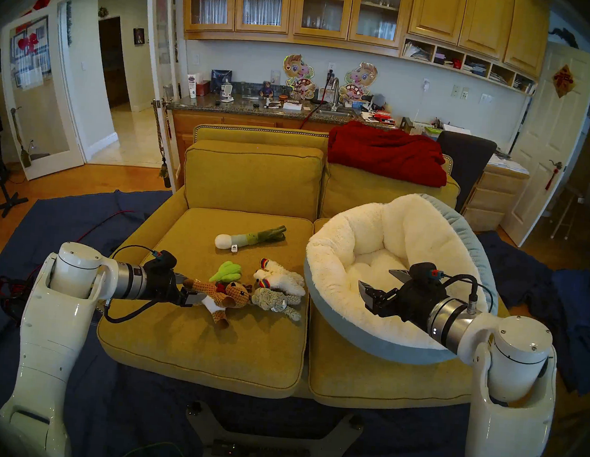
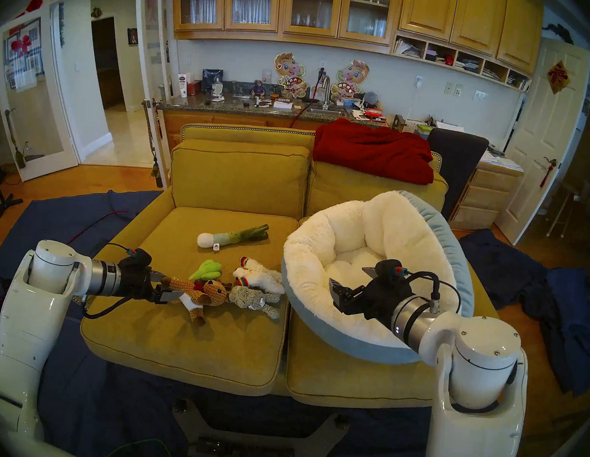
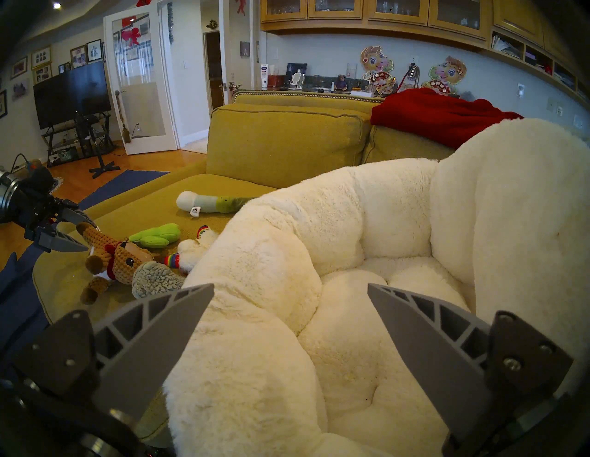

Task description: Put toys into dog bed

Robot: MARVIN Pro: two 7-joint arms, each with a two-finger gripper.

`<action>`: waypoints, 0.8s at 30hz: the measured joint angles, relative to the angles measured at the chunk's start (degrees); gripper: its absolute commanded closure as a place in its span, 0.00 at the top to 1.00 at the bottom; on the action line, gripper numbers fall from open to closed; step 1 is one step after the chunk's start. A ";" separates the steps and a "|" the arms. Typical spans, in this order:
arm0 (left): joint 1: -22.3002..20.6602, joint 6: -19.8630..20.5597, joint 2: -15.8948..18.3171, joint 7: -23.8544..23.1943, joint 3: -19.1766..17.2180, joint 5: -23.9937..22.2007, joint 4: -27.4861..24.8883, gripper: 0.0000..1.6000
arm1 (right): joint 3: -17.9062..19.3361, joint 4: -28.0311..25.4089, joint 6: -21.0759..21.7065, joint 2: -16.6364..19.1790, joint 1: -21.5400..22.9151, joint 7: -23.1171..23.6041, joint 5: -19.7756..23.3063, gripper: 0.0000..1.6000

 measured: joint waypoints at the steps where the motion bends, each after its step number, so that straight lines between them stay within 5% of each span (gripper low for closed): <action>1: -0.02 -0.07 0.00 0.04 -0.01 0.00 0.02 0.39 | 0.00 0.00 0.00 0.00 0.00 0.00 0.00 1.00; 5: -0.05 -0.51 -0.02 0.56 -0.01 0.04 0.04 0.40 | 0.00 0.00 0.00 0.00 0.00 0.00 0.00 1.00; 7: -0.04 -0.82 -0.02 0.94 -0.01 0.06 0.04 0.23 | 0.00 0.00 0.00 0.00 0.00 0.00 0.00 1.00; 8: -0.02 -1.03 -0.02 1.18 -0.01 0.06 0.04 0.00 | 0.00 0.00 0.00 0.00 0.00 0.00 0.00 1.00; 24: 2.88 -1.18 0.25 -0.93 -3.44 -1.79 -6.78 0.00 | 0.00 0.00 0.00 0.00 0.00 0.00 0.00 1.00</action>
